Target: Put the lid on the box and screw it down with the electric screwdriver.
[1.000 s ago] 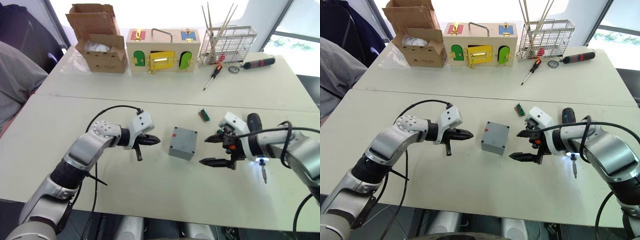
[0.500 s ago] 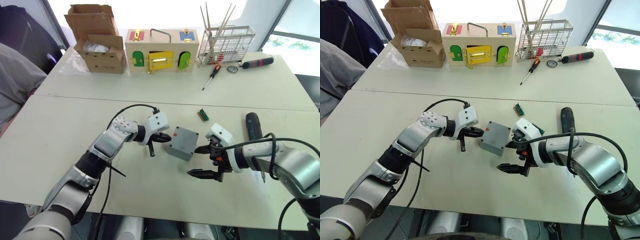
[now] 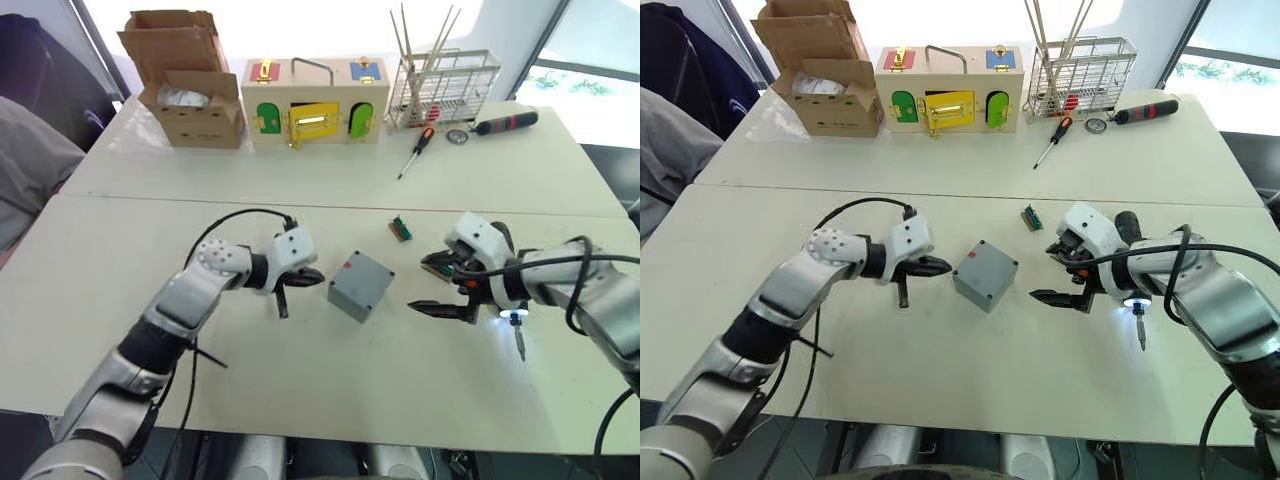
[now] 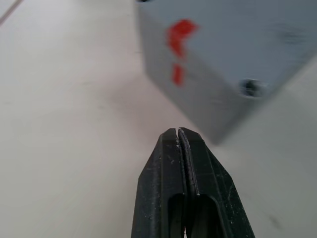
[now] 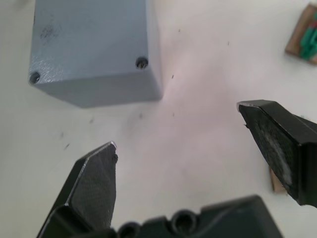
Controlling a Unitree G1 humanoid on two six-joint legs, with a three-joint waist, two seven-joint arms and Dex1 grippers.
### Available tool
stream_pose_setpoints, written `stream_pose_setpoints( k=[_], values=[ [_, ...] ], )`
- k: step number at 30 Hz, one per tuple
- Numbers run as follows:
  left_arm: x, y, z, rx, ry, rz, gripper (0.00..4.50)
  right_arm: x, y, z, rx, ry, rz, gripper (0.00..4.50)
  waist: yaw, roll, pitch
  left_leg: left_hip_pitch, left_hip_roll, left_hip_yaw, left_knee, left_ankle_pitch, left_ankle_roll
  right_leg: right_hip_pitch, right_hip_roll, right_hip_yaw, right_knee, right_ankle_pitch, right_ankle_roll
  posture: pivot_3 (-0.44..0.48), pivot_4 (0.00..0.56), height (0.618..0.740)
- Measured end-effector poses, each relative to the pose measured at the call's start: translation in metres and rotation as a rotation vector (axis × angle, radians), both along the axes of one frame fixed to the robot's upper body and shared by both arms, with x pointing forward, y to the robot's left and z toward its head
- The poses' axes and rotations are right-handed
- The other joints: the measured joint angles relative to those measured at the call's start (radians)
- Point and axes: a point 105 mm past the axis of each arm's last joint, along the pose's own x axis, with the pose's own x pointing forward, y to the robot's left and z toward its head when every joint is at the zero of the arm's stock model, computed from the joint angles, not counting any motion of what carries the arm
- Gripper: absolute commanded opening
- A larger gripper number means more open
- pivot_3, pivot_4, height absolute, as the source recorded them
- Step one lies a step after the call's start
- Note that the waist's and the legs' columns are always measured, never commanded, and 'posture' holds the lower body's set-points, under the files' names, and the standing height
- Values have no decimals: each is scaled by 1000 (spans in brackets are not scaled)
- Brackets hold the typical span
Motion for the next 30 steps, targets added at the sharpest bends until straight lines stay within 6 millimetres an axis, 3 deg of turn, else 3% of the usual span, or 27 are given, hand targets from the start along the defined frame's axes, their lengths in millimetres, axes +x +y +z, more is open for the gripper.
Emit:
stream_pose_setpoints(
  k=[3,5,9,16,30],
  values=[
    [-27,0,-3,30,71,-103,0,6,8,-5,-11,-20,75,4446,3,0,0,0,0,0,1,0,0,1,0,0,0,0,0,0,150,740],
    [-33,-5,-3,17,86,-120,0,9,15,-6,-2,-21,122,4446,5,0,0,0,-1,0,1,0,0,1,-1,0,0,0,0,0,150,740],
    [-15,-23,-7,-22,51,-46,0,0,31,-15,10,38,243,4446,17,0,0,0,-1,0,2,0,0,1,-1,0,0,0,0,0,150,740],
    [14,-22,-17,-14,-8,84,0,-9,25,-25,0,111,237,4446,23,0,0,0,-1,0,2,0,0,1,-1,0,0,0,0,0,150,740],
    [20,-29,-10,-71,-23,88,0,-21,23,-28,19,132,165,4446,25,0,0,0,-1,0,2,0,0,1,-1,0,0,0,0,0,150,740]
  ],
)
